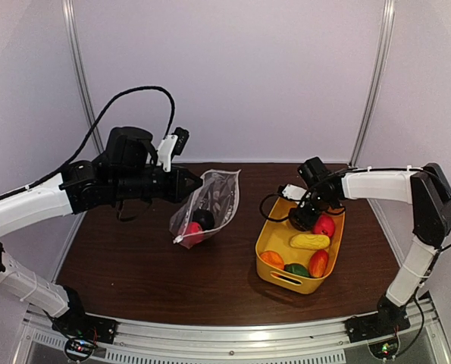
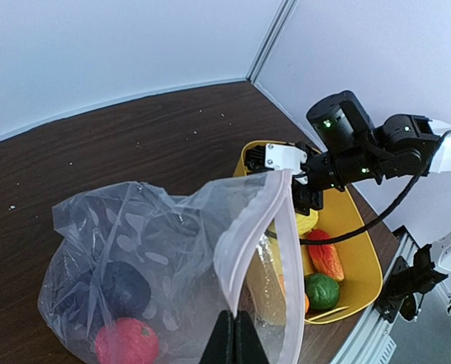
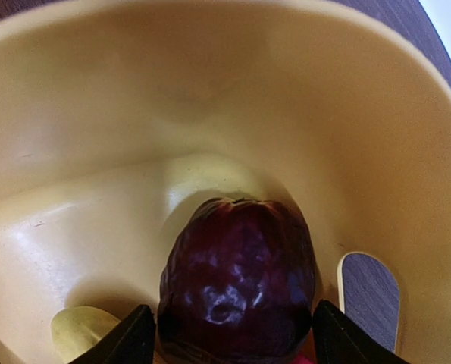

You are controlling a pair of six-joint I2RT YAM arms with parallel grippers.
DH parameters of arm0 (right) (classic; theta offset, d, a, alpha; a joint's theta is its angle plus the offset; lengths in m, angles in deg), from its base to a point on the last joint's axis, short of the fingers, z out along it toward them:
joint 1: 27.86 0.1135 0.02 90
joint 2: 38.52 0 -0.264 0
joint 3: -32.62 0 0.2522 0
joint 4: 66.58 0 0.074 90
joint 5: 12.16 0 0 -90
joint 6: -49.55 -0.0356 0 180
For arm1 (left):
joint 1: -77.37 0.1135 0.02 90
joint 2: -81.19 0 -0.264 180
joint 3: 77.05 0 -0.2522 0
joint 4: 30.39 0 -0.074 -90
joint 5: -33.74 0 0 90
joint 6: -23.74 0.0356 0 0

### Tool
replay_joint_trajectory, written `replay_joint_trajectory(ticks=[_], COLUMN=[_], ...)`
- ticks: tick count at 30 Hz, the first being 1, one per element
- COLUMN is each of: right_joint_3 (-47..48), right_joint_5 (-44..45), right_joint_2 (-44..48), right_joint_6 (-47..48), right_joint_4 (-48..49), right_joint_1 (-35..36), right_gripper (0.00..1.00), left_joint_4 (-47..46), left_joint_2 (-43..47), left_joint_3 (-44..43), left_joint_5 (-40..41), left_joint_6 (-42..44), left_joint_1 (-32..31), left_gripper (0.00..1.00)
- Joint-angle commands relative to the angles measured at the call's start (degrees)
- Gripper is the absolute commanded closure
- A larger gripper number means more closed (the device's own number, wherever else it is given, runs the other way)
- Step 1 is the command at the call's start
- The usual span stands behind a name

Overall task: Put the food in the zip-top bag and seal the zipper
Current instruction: Pick up the fake vegetable from the bin, then place the fake vegetable in the zipper food storage bag.

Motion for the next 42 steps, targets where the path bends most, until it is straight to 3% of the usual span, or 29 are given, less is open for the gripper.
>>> replay_joint_trajectory(ticks=[1, 11, 16, 25, 33, 37, 42], right_joint_3=[-1.6, -2.67, -2.52, -1.92, 0.63, 4.14, 8.69], right_joint_5=[0.49, -0.65, -1.16, -2.47, -20.67, -31.9, -38.13], right_joint_2=[-1.4, -2.38, 0.15, 12.22, 24.92, 30.05, 30.31], right_joint_6=[-1.17, -2.14, -2.2, -1.93, -1.02, -1.25, 1.52], right_joint_4=[0.11, -0.29, -1.12, -7.0, -14.72, -13.41, -11.17], right_joint_1=[-0.37, -0.33, -0.35, -0.33, -0.25, 1.11, 5.63], right_gripper=[0.28, 0.25, 0.39, 0.42, 0.44, 0.44, 0.42], left_joint_4=[-3.07, -3.56, -3.59, -4.06, -5.79, -6.15, -8.47], left_joint_2=[-0.13, -0.29, -0.39, -0.57, -2.21, -4.36, -7.89], left_joint_3=[0.76, 1.21, 1.21, 1.71, 1.45, -0.05, -2.66], left_joint_5=[-0.75, -2.74, -3.12, -2.93, -3.83, -4.8, -7.6], left_joint_6=[-0.26, -0.53, -0.4, -0.65, -1.0, -1.25, -2.94], left_joint_1=[-0.17, -0.18, -0.17, -0.13, -0.18, -0.19, -0.27], left_gripper=[1.0, 1.0, 1.0, 1.0, 1.0, 1.0, 1.0])
